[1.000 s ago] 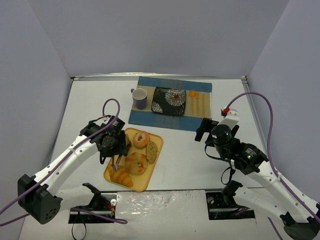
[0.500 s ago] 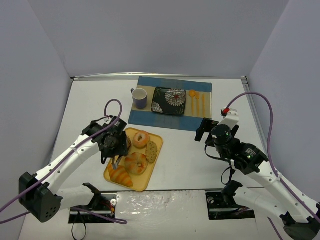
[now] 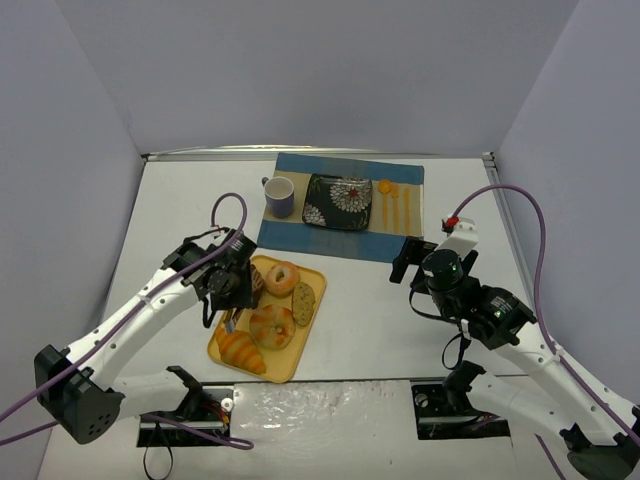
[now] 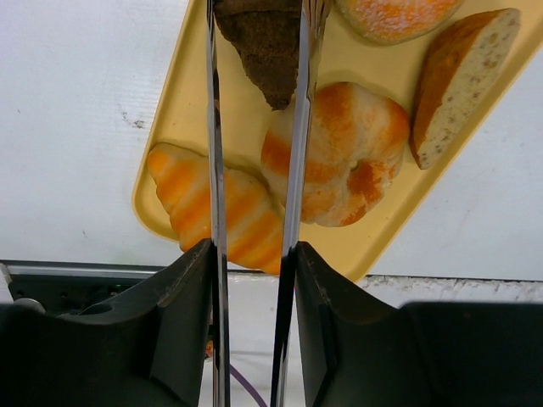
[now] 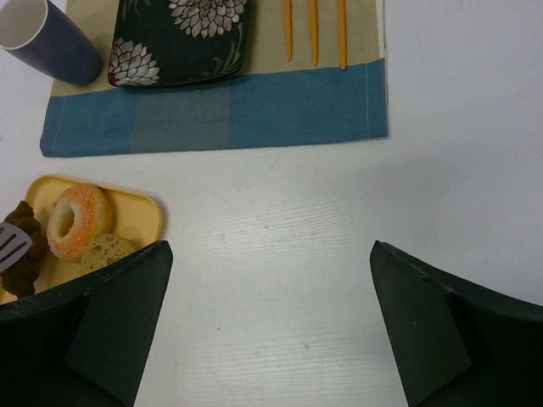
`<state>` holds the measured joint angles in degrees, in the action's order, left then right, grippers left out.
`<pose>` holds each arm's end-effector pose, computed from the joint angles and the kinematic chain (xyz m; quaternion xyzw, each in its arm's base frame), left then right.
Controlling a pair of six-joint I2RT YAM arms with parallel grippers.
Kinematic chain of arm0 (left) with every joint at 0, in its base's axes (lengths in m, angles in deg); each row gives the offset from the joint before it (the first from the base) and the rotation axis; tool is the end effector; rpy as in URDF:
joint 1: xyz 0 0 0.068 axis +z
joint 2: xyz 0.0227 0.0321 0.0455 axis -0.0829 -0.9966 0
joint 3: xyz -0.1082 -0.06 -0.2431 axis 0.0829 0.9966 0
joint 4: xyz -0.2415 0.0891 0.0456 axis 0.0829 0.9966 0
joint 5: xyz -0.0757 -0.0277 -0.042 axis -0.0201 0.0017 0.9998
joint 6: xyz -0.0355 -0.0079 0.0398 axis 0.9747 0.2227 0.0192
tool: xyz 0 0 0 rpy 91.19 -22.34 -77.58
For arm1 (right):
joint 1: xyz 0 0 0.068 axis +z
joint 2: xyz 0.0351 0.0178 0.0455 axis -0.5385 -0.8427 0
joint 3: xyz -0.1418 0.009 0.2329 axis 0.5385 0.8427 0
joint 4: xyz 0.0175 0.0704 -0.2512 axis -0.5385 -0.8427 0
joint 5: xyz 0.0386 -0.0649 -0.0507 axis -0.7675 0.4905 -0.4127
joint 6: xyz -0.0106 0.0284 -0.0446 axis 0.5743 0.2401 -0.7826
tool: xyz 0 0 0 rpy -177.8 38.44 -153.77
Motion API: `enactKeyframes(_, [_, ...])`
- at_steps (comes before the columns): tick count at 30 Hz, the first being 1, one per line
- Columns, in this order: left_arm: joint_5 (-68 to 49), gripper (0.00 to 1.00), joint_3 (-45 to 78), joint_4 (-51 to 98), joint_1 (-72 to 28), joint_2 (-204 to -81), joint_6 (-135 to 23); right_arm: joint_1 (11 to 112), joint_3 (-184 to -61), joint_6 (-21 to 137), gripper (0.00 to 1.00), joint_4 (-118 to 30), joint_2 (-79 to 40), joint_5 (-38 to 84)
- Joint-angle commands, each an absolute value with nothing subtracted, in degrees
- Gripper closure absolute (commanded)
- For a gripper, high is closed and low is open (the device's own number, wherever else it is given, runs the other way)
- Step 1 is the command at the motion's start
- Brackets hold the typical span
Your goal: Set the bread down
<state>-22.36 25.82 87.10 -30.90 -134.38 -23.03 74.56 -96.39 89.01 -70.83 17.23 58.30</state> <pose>0.1734 -0.1208 0.2981 -0.0879 0.9736 -0.1028 0.1836 0.1367 0.1008 0.3376 0.1018 0.8135 0.1923 0.5394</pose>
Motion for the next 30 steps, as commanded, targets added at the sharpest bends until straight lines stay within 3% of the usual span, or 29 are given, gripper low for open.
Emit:
enactKeyframes(1, [-27.6,1.0,16.3,88.3,-32.8,-131.0,-24.4,74.4,-96.5,90.1,0.0,-68.3,16.7,59.2])
enactKeyframes(6, [-26.7,1.0,10.8,86.9,-33.1,-131.4,-27.6,74.4,-97.2,89.8,0.0,-68.3,15.9,59.9])
enactKeyframes(11, [-22.5,1.0,3.1,81.5,-33.6,-139.6,-33.0,74.4,-98.5,89.7,0.0,-68.3,14.8,61.0])
enactKeyframes(19, [-21.9,1.0,-17.5,77.7,-35.3,-161.0,-41.6,74.4,-100.4,89.5,0.0,-68.6,14.6,61.7])
enactKeyframes(30, [-24.7,1.0,-52.8,83.3,-34.4,-193.3,-47.9,74.3,-103.7,90.4,0.0,-73.6,16.7,62.9])
